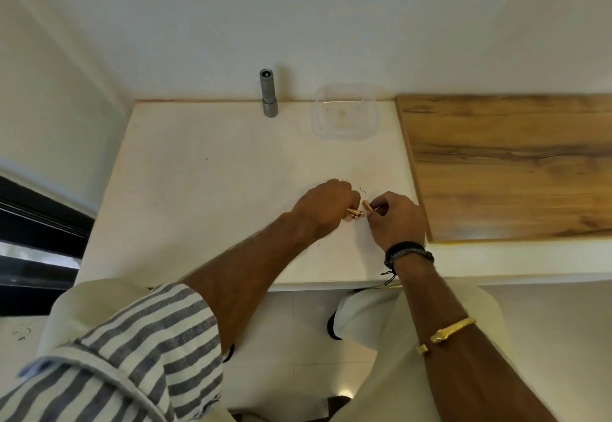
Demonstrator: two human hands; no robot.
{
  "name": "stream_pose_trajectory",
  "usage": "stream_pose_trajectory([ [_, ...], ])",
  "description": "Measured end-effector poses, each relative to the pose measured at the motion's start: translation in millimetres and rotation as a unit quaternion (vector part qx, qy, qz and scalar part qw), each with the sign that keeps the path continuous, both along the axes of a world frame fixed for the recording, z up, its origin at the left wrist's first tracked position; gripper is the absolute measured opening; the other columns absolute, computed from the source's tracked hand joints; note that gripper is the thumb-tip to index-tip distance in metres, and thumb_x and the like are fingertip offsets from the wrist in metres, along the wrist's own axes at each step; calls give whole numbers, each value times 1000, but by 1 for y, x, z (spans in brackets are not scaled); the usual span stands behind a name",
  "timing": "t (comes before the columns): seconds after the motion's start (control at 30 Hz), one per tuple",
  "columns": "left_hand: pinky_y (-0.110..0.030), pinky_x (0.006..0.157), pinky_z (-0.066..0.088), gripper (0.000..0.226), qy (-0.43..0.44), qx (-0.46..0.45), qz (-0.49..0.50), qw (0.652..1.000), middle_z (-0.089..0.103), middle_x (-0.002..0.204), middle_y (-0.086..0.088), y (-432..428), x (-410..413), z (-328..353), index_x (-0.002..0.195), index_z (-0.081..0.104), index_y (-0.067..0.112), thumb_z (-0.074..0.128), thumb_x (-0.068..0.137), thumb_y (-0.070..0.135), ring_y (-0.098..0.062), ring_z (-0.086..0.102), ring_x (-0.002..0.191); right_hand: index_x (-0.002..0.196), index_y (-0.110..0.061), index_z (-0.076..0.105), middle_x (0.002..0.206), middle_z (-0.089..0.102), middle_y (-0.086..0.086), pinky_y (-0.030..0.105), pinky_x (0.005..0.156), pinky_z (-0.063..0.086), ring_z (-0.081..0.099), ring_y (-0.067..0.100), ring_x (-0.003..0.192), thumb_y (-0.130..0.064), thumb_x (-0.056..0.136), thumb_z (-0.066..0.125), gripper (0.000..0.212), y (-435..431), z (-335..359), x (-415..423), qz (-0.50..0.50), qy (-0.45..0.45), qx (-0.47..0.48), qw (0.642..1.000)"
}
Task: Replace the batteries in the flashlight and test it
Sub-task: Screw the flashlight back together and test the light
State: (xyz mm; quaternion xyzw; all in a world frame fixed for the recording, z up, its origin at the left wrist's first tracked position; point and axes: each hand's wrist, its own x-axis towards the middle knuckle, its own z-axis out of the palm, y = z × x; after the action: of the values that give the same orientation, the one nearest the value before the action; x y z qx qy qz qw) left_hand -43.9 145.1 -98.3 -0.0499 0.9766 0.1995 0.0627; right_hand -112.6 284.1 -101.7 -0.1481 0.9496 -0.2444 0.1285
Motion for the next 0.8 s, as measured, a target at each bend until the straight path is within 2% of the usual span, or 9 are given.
stream_pose_trajectory([
  [0.1, -29, 71, 43, 12, -2, 21, 23, 1000, 60, 93, -3, -4, -4, -6, 100, 71, 16, 67, 91, 10, -18, 53, 87, 101, -19, 75, 97, 75, 0, 33, 78, 57, 67, 19, 87, -22, 91, 73, 11, -2, 2, -2, 1, -9, -19, 1000],
  [0.17, -34, 72, 47, 9, 13, 37, 49, 998, 57, 89, -1, -12, -7, -6, 99, 70, 16, 68, 91, 13, -17, 52, 84, 102, -20, 75, 97, 74, -1, 31, 76, 54, 65, 17, 86, -22, 91, 72, 12, -9, 6, -8, 8, 0, -38, 999],
  [0.23, -36, 72, 48, 7, 58, 44, 75, 995, 57, 87, 0, -24, -13, -3, 98, 70, 16, 66, 92, 17, -17, 50, 83, 102, -21, 75, 97, 74, -3, 29, 75, 51, 65, 17, 86, -22, 91, 72, 11, -20, 14, -20, 18, 15, -71, 997],
  [0.33, -29, 65, 40, 6, 132, 44, 135, 981, 59, 87, 1, -43, -32, 17, 95, 69, 21, 64, 93, 23, -16, 50, 84, 101, -23, 76, 97, 73, -5, 26, 73, 44, 65, 18, 86, -24, 91, 72, 11, -43, 33, -45, 39, 55, -103, 992],
  [0.4, -32, 66, 44, 4, 151, 32, 164, 974, 61, 88, 1, -58, -51, 32, 93, 70, 23, 66, 91, 24, -17, 51, 86, 102, -24, 76, 97, 74, -5, 24, 73, 42, 63, 15, 85, -24, 91, 71, 11, -62, 46, -65, 60, 80, -109, 989],
  [0.57, -39, 72, 52, 8, 156, -12, 183, 971, 66, 93, 0, -88, -93, 49, 96, 73, 23, 67, 91, 23, -20, 55, 95, 105, -24, 78, 103, 76, -3, 27, 79, 50, 66, 16, 93, -23, 92, 71, 15, -105, 58, -112, 109, 120, -62, 985],
  [0.63, -39, 76, 52, 11, 145, -35, 182, 972, 66, 99, -3, -95, -105, 49, 99, 75, 22, 70, 90, 23, -22, 55, 98, 107, -24, 78, 106, 76, -1, 31, 84, 56, 68, 19, 95, -21, 93, 70, 17, -118, 56, -124, 129, 125, -21, 984],
  [0.8, -39, 86, 46, 14, 101, -94, 164, 977, 60, 110, -6, -105, -127, 39, 102, 76, 22, 73, 88, 25, -25, 51, 105, 105, -25, 80, 104, 77, 1, 38, 82, 61, 69, 23, 92, -17, 94, 66, 19, -137, 47, -143, 157, 128, 54, 978],
])
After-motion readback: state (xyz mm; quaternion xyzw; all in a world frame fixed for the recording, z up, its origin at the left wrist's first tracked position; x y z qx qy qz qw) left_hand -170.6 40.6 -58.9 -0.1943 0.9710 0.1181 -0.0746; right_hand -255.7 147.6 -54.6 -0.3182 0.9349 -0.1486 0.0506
